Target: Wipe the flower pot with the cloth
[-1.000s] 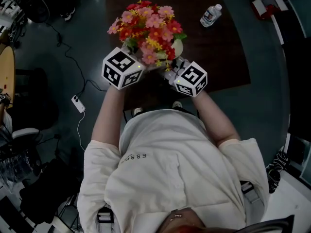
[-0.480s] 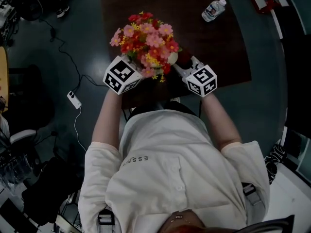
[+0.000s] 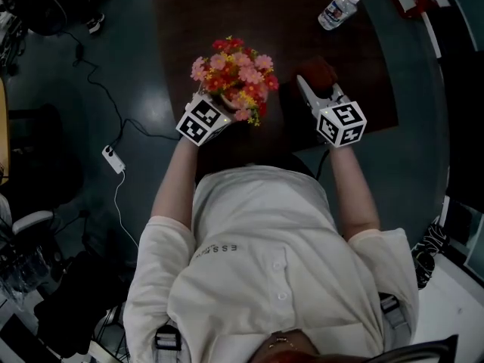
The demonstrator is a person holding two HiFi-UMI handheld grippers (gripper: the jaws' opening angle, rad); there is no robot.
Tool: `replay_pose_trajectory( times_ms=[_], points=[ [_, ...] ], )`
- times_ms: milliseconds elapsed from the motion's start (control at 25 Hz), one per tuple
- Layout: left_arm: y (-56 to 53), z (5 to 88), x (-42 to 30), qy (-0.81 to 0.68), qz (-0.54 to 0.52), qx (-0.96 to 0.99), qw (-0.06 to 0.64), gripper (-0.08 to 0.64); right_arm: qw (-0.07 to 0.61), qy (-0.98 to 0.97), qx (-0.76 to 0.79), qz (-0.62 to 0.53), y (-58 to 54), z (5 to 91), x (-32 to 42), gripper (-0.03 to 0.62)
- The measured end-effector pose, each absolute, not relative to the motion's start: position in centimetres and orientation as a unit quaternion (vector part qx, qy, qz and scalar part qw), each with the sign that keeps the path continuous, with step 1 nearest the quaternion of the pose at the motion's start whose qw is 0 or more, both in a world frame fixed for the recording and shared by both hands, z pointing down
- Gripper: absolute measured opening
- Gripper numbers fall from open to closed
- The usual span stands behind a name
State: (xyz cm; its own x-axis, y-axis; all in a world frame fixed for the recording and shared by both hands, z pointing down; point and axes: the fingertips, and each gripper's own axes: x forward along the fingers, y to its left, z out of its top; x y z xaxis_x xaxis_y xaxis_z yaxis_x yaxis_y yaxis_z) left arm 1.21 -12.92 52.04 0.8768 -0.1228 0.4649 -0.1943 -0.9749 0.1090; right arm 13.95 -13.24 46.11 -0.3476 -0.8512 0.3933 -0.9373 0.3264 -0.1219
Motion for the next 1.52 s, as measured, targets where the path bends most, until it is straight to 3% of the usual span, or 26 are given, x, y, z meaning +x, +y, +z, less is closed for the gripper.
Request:
replay_pose_trajectory(
  times_ms=[280,600,680,880,1080,1120,1280,1320,1520],
  points=[
    [-13.1,56.1,1.2,-0.080,0.288,0.950,0.086,0.566,0.152,-0.804,0.552,0.159,-12.4,47.0,13.8,0.048],
    [-13.3,56.6,1.9,-0.081,0.298,0.950,0.041,0.569,0.163,-0.805,0.550,0.153,-12.9,46.8,14.8,0.048],
    [-12.7,56.2,2.2,-0.074,0.280,0.955,0.067,0.629,0.161,-0.805,0.548,0.159,-12.8,47.0,14.8,0.048],
    [-11.7,54.2,-0.1,-0.103,0.253,0.955,0.117,0.629,0.152,-0.808,0.542,0.174,-12.5,46.7,14.6,0.048],
    [-12.8,47.0,-5.1,-0.248,0.129,0.952,0.128,0.608,0.132,-0.811,0.538,0.189,-11.9,45.8,14.2,0.048],
    [-13.1,45.3,-6.2,-0.283,0.103,0.945,0.129,0.556,0.131,-0.814,0.533,0.189,-11.6,45.7,13.9,0.048],
    [-12.6,41.7,-8.1,-0.358,0.078,0.926,0.085,0.100,0.131,-0.828,0.512,0.188,-10.4,45.4,12.8,0.048],
    [-12.1,41.4,-7.8,-0.362,0.085,0.925,0.073,0.037,0.131,-0.833,0.503,0.189,-10.2,45.4,12.5,0.048],
    [-9.6,39.9,-6.7,-0.406,0.068,0.909,0.067,0.015,0.147,-0.864,0.447,0.177,-8.6,45.2,10.8,0.048]
  ],
)
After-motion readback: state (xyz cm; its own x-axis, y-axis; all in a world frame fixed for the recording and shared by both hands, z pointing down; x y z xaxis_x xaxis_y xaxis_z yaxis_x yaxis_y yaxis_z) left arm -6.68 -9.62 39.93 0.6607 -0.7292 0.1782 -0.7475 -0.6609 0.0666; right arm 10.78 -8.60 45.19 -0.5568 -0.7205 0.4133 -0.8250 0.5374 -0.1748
